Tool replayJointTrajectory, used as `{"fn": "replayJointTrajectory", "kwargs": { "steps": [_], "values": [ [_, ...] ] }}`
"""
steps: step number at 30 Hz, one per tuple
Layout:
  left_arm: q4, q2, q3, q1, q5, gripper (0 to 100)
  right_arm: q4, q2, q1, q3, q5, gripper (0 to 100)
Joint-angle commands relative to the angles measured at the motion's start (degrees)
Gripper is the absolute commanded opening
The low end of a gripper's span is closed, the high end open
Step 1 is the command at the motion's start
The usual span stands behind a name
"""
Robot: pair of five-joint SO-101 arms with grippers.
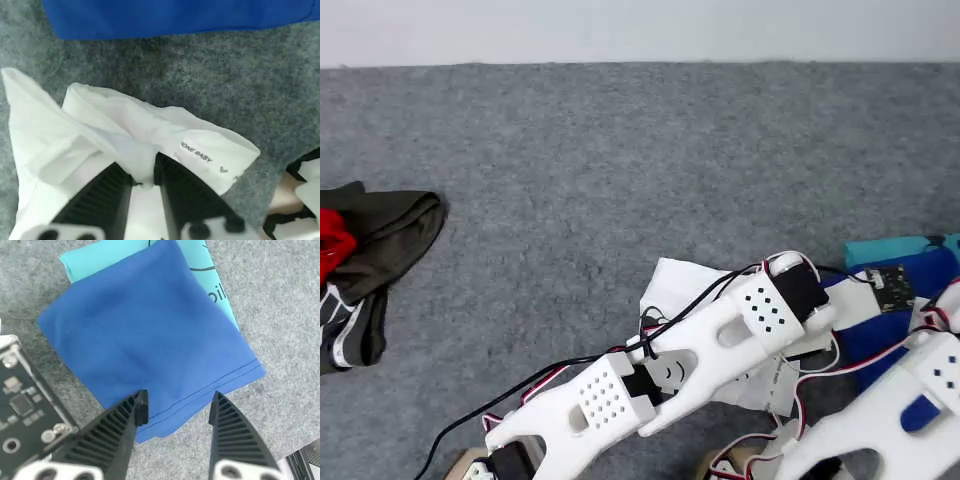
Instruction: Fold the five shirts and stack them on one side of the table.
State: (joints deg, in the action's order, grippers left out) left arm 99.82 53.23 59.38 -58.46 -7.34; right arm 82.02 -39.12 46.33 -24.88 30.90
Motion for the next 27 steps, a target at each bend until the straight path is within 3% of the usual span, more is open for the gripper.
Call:
{"fn": "replayJointTrajectory", "kwargs": {
  "steps": [1, 5, 11, 27],
  "values": [
    [0.62, -0.62, 2.51, -0.79, 0.00, 2, -0.40, -1.54, 0.22, 0.44, -0.35, 19.9],
    [0.53, -0.62, 2.51, -0.53, -0.35, 2, -0.31, -1.54, 0.22, 0.44, -0.26, 19.9],
    [0.70, -0.62, 2.33, 2.02, -0.09, 19, -0.22, -1.54, 0.48, 0.44, -0.09, 20.0],
    [0.79, -4.66, 2.15, 21.01, -0.26, 17, -0.31, -1.27, -2.33, 0.00, -0.44, 20.0]
  ]
}}
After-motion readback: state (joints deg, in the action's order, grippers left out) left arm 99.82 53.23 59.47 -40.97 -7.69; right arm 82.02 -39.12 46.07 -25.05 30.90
